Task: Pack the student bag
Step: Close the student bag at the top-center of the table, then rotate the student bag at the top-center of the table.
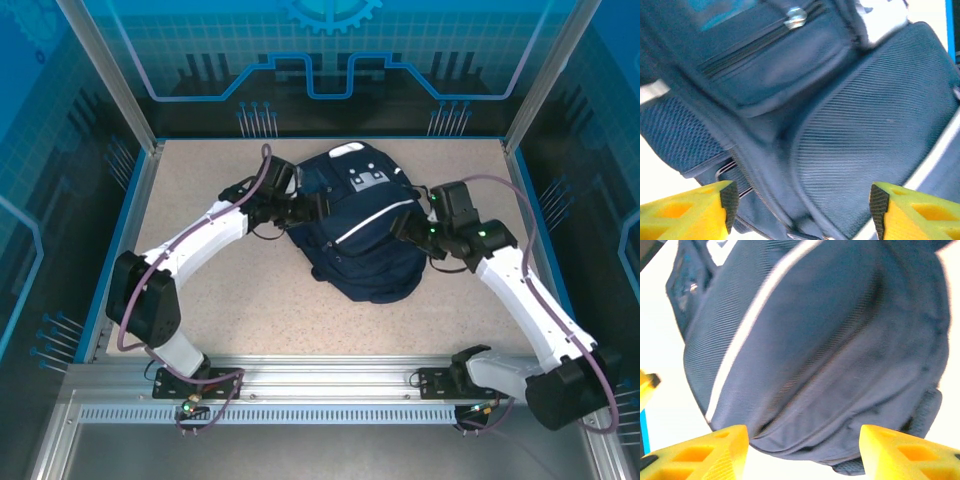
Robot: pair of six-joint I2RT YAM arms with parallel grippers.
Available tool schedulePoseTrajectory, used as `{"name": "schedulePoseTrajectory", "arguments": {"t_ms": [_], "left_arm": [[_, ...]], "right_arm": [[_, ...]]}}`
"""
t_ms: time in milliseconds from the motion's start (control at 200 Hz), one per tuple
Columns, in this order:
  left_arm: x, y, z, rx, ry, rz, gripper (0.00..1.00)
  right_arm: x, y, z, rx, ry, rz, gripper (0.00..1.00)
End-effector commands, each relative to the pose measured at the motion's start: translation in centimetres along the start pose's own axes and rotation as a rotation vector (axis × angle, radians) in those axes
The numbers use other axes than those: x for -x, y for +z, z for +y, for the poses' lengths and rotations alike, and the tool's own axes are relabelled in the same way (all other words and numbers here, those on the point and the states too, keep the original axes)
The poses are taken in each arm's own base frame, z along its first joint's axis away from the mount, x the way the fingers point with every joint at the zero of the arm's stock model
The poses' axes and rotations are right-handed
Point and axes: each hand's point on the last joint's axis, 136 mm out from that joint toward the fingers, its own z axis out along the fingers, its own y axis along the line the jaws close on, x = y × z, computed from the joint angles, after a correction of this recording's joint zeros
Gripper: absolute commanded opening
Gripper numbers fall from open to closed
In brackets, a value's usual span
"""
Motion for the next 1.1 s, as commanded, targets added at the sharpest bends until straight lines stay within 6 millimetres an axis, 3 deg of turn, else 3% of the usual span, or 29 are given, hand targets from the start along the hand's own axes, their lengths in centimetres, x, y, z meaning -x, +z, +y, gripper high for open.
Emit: {"name": "schedulePoseTrajectory", "arguments": {"t_ms": [0, 145, 230, 515, 650, 895, 1096], "left_arm": [[0.1, -0.2, -2.1, -0.136, -0.133, 0.011, 0.71], [0.2, 1.5, -0.2, -0.09, -0.221, 0.038, 0.7], [0.3, 2.2, -0.6, -0.128, -0.231, 0.062, 0.67], [-0.1, 4.3, -1.9, -0.204, -0.197, 0.164, 0.57], [-0.4, 5.1, -2.7, -0.246, -0.183, 0.211, 0.45], [-0.3, 4.9, -2.4, -0.249, -0.179, 0.189, 0.12], [-0.6, 4.1, -1.4, -0.247, -0.195, 0.165, 0.02]], "right_arm": [[-0.1, 0.1, 1.9, -0.058, -0.138, -0.011, 0.6], [-1.2, 1.2, 4.8, -0.064, -0.237, 0.012, 0.58], [-2.2, 2.4, 6.0, -0.052, -0.263, 0.057, 0.58], [-3.7, 5.9, 4.5, -0.125, -0.26, 0.172, 0.56], [-3.4, 6.9, 3.6, -0.119, -0.215, 0.197, 0.56], [-2.0, 9.5, 3.4, -0.061, -0.159, 0.238, 0.63], [-0.8, 11.7, 5.0, -0.017, -0.221, 0.249, 0.62]]}}
